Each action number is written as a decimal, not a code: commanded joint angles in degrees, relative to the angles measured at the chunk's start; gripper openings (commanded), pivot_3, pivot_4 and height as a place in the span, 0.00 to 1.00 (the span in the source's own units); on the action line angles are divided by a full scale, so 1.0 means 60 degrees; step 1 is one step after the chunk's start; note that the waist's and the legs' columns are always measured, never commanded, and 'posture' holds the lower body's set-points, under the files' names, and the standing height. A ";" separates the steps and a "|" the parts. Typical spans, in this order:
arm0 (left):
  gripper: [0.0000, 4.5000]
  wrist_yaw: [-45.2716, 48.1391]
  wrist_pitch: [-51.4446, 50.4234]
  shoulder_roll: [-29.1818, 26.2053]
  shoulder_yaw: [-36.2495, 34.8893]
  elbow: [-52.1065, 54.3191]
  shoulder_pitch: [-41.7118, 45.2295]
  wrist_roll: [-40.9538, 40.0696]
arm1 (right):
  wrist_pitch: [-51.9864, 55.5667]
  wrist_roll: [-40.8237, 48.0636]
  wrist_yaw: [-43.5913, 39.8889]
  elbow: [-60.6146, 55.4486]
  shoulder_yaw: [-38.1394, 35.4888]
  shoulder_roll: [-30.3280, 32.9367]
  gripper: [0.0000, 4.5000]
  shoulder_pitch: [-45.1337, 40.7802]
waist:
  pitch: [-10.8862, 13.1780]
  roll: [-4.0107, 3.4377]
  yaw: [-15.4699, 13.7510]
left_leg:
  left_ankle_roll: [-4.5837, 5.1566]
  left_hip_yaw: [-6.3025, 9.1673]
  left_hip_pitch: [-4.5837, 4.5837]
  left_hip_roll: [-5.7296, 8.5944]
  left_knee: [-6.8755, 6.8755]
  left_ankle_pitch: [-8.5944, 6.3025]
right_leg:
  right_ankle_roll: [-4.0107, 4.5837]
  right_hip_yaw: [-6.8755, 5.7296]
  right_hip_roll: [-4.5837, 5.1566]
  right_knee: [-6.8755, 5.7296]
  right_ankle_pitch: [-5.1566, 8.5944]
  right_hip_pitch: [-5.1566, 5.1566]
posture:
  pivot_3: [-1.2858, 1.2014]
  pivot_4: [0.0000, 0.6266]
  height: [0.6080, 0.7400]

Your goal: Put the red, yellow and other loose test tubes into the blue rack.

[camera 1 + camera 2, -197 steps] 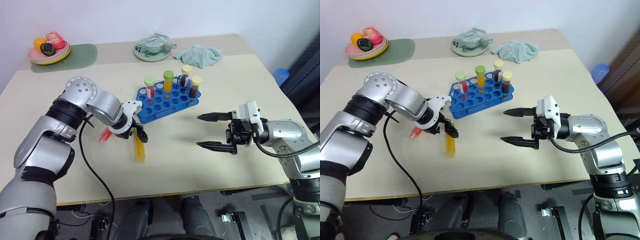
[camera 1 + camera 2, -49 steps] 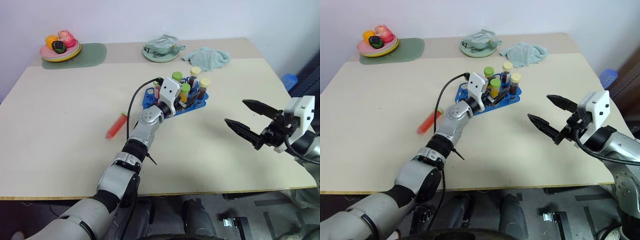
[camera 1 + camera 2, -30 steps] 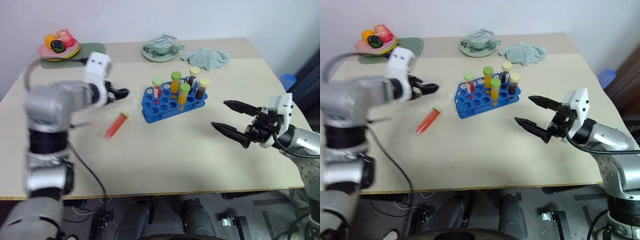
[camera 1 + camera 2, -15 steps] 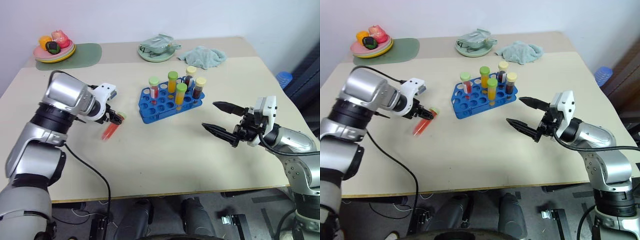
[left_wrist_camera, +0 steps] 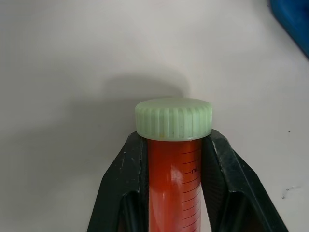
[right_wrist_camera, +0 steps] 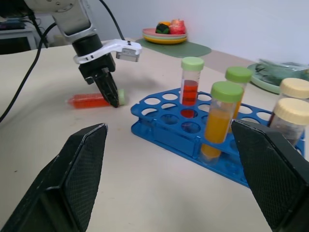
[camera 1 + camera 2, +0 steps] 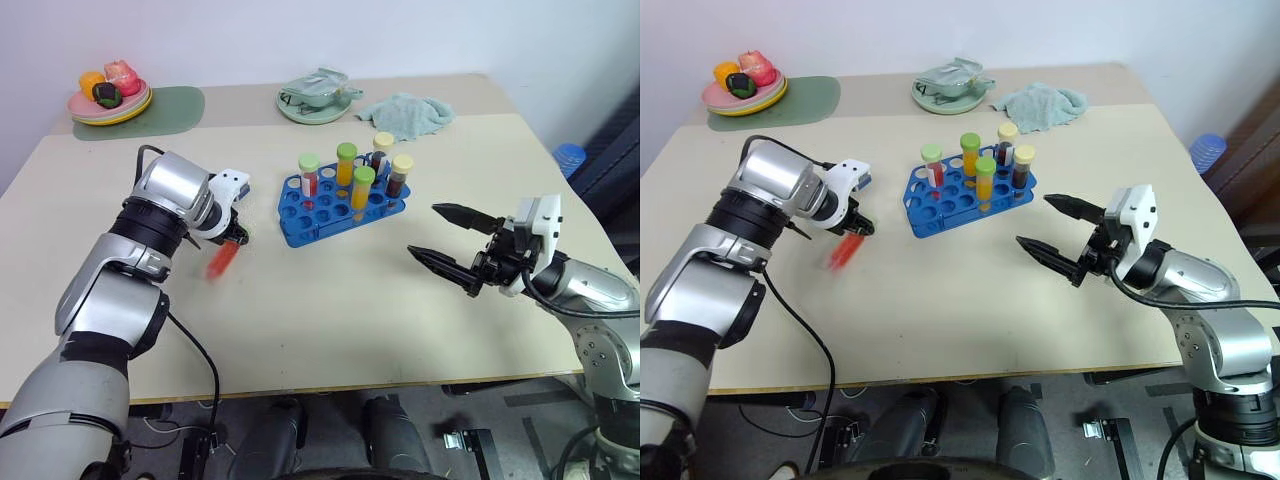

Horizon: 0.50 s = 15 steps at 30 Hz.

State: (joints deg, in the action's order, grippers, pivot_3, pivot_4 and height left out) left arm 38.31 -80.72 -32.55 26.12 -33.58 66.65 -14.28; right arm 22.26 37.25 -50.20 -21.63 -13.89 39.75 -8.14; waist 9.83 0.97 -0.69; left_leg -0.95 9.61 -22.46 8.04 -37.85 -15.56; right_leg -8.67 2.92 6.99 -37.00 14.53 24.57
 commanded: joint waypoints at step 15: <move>0.18 0.0761 0.0113 0.0419 -0.7057 0.9575 -0.2816 -0.3902 | 0.0227 0.0249 -0.0059 -0.0132 -0.0390 0.0201 0.93 -0.0351 | -0.0004 -0.0008 0.0037 | -0.0005 -0.0009 -0.0010 -0.0007 0.0007 -0.0005 | 0.0001 0.0002 0.0013 0.0004 0.0000 0.0017 | 0.52 0.24 1.00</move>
State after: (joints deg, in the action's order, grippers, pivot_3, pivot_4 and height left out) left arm 43.47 -82.82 -31.98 -10.37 17.52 50.31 -33.83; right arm 23.45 37.36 -50.73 -21.38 -14.46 40.27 -9.71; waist 9.81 0.92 -0.47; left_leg -0.98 9.55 -22.51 7.99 -37.83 -15.58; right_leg -8.66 2.93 7.06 -36.97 14.53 24.65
